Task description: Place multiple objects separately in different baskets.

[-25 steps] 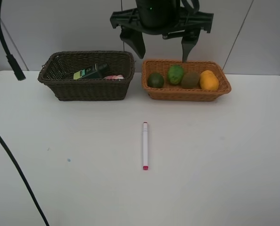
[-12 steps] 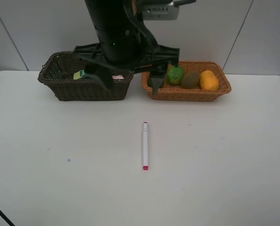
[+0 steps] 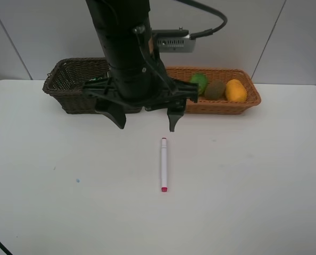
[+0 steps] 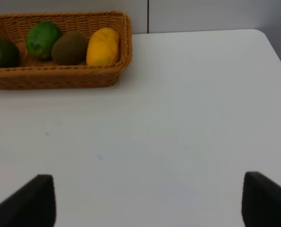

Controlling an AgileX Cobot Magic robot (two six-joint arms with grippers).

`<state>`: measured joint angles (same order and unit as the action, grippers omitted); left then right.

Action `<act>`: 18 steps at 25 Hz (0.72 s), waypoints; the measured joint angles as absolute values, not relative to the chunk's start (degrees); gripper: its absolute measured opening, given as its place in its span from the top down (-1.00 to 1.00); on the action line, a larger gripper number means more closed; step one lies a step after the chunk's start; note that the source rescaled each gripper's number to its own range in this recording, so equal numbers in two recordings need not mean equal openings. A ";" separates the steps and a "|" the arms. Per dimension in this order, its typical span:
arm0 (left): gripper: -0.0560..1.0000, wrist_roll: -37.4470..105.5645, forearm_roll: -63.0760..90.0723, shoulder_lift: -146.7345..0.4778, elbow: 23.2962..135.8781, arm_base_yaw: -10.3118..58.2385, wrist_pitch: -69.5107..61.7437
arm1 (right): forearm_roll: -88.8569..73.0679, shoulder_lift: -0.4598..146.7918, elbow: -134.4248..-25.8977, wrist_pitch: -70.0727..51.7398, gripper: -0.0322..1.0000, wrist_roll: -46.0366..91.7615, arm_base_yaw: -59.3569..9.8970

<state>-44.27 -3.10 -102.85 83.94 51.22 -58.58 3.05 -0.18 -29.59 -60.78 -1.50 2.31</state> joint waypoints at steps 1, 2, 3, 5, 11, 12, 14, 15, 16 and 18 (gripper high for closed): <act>-1.00 -44.55 -2.99 -103.29 83.94 51.35 -58.18 | 3.05 -0.18 -29.59 -60.78 -0.96 -1.50 2.31; -1.00 -44.91 -2.99 -103.81 83.94 51.42 -57.67 | 3.05 -0.18 -29.59 -60.78 -0.96 -1.50 2.31; -1.00 -45.02 -2.99 -104.29 83.94 51.42 -57.48 | 3.05 -0.18 -29.59 -60.78 -0.96 -1.50 2.31; -1.00 -45.16 -2.99 -105.61 83.94 51.42 -57.42 | 3.05 -0.18 -29.59 -60.78 -0.96 -1.50 2.31; -1.00 -45.34 -2.99 -109.90 83.94 51.42 -56.06 | 3.05 -0.18 -29.59 -60.78 -0.96 -1.50 2.31; -1.00 -45.34 -2.99 -110.55 83.94 51.42 -55.27 | 3.05 -0.18 -29.59 -60.78 -0.96 -1.50 2.31; -1.00 -45.39 -2.99 -111.56 83.94 51.42 -54.15 | 3.05 -0.18 -29.59 -60.78 -0.96 -1.50 2.31; -1.00 -45.39 -2.99 -112.07 83.94 51.42 -53.90 | 3.05 -0.18 -29.59 -60.78 -0.96 -1.50 2.31; -1.00 -45.39 -2.99 -112.66 83.94 51.42 -53.53 | 3.05 -0.18 -29.59 -60.78 -0.96 -1.50 2.31; -1.00 -45.39 -2.99 -113.76 83.94 51.42 -53.06 | 3.05 -0.18 -29.59 -60.78 -0.96 -1.50 2.31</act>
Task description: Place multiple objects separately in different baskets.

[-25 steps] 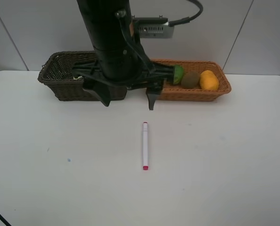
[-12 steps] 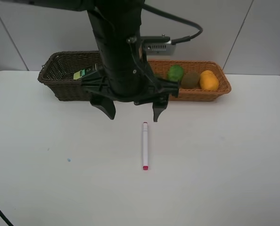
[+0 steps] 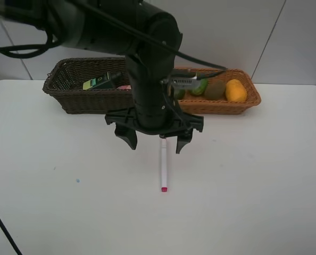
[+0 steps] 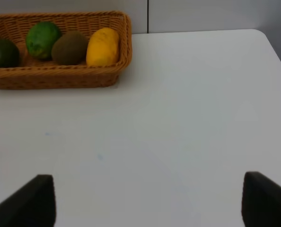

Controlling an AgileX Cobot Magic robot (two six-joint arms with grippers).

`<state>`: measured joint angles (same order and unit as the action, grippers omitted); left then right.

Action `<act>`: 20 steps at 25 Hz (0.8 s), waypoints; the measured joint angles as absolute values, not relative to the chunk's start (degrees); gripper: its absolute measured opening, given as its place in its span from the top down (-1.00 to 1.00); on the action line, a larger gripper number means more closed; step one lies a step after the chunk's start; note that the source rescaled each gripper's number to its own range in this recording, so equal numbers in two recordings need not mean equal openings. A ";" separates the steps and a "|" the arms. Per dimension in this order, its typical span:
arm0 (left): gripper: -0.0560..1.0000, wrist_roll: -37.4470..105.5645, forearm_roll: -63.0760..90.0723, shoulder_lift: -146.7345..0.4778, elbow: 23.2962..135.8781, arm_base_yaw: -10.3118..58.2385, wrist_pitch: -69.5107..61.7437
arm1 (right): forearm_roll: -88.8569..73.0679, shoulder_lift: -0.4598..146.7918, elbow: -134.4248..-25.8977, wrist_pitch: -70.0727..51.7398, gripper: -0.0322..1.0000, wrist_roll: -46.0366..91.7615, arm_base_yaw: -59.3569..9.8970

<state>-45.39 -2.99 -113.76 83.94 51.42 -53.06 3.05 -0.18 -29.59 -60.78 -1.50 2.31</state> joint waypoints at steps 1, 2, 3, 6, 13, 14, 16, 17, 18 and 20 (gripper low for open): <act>-1.00 -45.41 -2.99 -114.31 83.94 51.42 -52.63 | 3.05 -0.18 -29.59 -60.78 -0.96 -1.50 2.31; -1.00 -45.45 -3.04 -114.78 83.94 51.42 -51.99 | 3.05 -0.18 -29.59 -60.78 -0.96 -1.50 2.31; -1.00 -45.45 -3.04 -115.05 83.94 51.42 -51.34 | 3.05 -0.18 -29.59 -60.78 -0.96 -1.50 2.31; -1.00 -45.53 -3.04 -115.96 83.94 51.42 -49.72 | 3.05 -0.18 -29.59 -60.78 -0.96 -1.50 2.31; -1.00 -45.57 -2.35 -119.47 83.94 51.42 -48.82 | 3.05 -0.18 -29.59 -60.78 -0.96 -1.50 2.31; -1.00 -45.57 -2.23 -119.86 83.94 51.42 -48.55 | 3.05 -0.18 -29.59 -60.78 -0.96 -1.50 2.31; -1.00 -45.57 -2.01 -120.62 83.94 51.42 -47.86 | 3.05 -0.18 -29.59 -60.78 -0.96 -1.50 2.31; -1.00 -45.57 -1.94 -120.89 83.94 51.42 -47.50 | 3.05 -0.18 -29.59 -60.78 -0.96 -1.50 2.31; -1.00 -45.57 -1.94 -121.14 83.94 51.42 -47.07 | 3.05 -0.18 -29.59 -60.78 -0.96 -1.50 2.31; -1.00 -45.57 -1.83 -121.77 83.94 51.42 -46.80 | 3.05 -0.18 -29.59 -60.78 -0.96 -1.50 2.31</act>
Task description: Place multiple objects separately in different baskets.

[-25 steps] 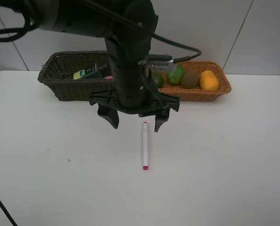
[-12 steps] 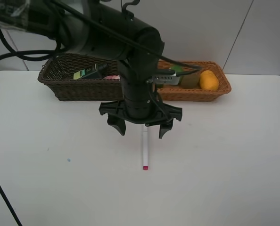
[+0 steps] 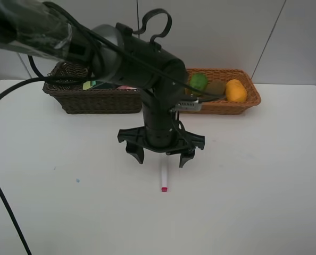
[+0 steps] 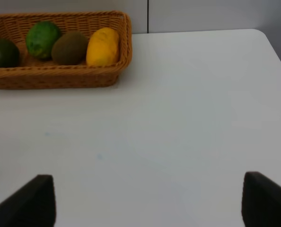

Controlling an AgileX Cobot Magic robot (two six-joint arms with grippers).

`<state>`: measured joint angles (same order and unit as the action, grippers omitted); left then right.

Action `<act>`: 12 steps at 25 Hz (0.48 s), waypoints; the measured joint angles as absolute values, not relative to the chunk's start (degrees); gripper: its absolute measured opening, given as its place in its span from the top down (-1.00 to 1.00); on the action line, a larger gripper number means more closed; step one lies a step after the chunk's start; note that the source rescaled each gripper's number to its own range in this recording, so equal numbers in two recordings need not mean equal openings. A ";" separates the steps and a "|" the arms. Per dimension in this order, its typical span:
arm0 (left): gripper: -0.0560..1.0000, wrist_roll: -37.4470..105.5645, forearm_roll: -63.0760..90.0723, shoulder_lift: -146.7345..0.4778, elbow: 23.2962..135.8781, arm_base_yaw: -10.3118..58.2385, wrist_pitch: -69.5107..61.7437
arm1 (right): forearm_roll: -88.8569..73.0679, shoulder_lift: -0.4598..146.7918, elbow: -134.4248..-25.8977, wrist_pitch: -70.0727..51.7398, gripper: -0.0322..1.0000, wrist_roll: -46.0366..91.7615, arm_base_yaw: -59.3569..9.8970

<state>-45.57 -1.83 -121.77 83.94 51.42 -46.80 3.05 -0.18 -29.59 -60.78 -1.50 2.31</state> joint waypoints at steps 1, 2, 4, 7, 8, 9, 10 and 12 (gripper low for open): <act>-1.00 -45.57 -1.68 -122.00 83.94 51.42 -46.71 | 3.05 -0.18 -29.59 -60.78 -0.96 -1.50 2.31; -1.00 -45.57 -1.61 -122.26 83.94 51.42 -46.55 | 3.05 -0.18 -29.59 -60.78 -0.96 -1.50 2.31; -1.00 -45.57 -1.55 -122.69 83.94 51.42 -46.36 | 3.05 -0.18 -29.59 -60.78 -0.96 -1.50 2.31; -1.00 -45.57 -1.50 -122.97 83.94 51.35 -45.95 | 3.05 -0.18 -29.59 -60.78 -0.96 -1.50 2.31; -1.00 -45.57 -1.43 -123.17 83.94 51.21 -45.88 | 3.05 -0.18 -29.59 -60.78 -0.96 -1.50 2.31; -1.00 -45.57 -1.18 -123.49 83.94 51.21 -45.84 | 3.05 -0.18 -29.59 -60.78 -0.96 -1.50 2.31; -1.00 -45.57 -0.82 -123.85 83.94 51.17 -45.84 | 3.05 -0.18 -29.59 -60.78 -0.96 -1.50 2.31; -1.00 -45.52 -0.55 -124.28 83.94 51.17 -45.84 | 3.05 -0.18 -29.59 -60.78 -0.96 -1.50 2.31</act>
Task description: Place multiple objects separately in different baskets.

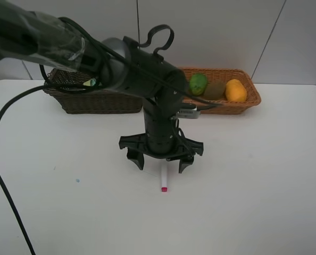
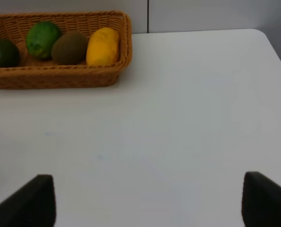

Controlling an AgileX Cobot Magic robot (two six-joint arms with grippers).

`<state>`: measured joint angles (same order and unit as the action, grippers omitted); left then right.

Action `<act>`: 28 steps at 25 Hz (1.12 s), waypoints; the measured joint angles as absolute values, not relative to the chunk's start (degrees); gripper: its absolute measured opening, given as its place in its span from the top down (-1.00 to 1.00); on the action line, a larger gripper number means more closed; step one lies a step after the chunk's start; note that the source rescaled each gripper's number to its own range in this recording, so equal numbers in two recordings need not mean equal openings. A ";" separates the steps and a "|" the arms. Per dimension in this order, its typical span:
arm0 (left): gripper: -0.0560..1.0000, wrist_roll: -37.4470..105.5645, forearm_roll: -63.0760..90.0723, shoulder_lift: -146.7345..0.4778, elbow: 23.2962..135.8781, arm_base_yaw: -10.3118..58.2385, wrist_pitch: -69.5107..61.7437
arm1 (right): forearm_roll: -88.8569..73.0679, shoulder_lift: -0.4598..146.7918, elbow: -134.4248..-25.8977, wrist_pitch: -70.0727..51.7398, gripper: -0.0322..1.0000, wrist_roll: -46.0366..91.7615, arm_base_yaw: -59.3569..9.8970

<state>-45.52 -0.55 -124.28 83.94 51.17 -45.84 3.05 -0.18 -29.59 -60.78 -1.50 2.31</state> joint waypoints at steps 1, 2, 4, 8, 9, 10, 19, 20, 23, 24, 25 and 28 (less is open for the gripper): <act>-1.00 -45.42 -0.51 -124.45 83.94 51.17 -45.84 | 3.05 -0.18 -29.59 -60.78 -0.96 -1.50 2.31; -1.00 -45.34 -0.44 -124.49 83.94 51.14 -45.66 | 3.05 -0.18 -29.59 -60.78 -0.96 -1.50 2.31; -1.00 -45.35 -0.44 -124.55 83.94 51.00 -45.36 | 3.05 -0.18 -29.59 -60.78 -0.96 -1.50 2.31; -1.00 -45.35 -0.32 -124.55 83.94 50.53 -44.55 | 3.05 -0.18 -29.59 -60.78 -0.96 -1.50 2.31; -1.00 -45.35 -0.38 -124.55 83.94 50.41 -44.44 | 3.05 -0.18 -29.59 -60.78 -0.96 -1.50 2.31; -1.00 -45.35 -0.38 -124.61 83.94 50.36 -44.39 | 3.05 -0.18 -29.59 -60.78 -0.96 -1.50 2.31; -1.00 -44.87 0.00 -125.53 83.94 49.79 -43.94 | 3.05 -0.18 -29.59 -60.78 -0.96 -1.50 2.31; -1.00 -44.80 0.00 -125.59 83.94 49.73 -43.94 | 3.05 -0.18 -29.59 -60.78 -0.96 -1.50 2.31; -1.00 -44.57 0.00 -125.70 83.94 49.41 -43.87 | 3.05 -0.18 -29.59 -60.78 -0.96 -1.50 2.31; -1.00 -44.49 0.00 -125.83 83.94 49.30 -43.67 | 3.05 -0.18 -29.59 -60.78 -0.96 -1.50 2.31; -1.00 -44.49 0.00 -125.94 83.94 49.30 -43.52 | 3.05 -0.18 -29.59 -60.78 -0.96 -1.50 2.31; -1.00 -44.44 0.44 -126.50 83.94 49.17 -43.03 | 3.05 -0.18 -29.59 -60.78 -0.96 -1.50 2.31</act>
<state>-44.44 0.44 -126.50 83.94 49.17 -43.03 3.05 -0.18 -29.59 -60.78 -1.50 2.31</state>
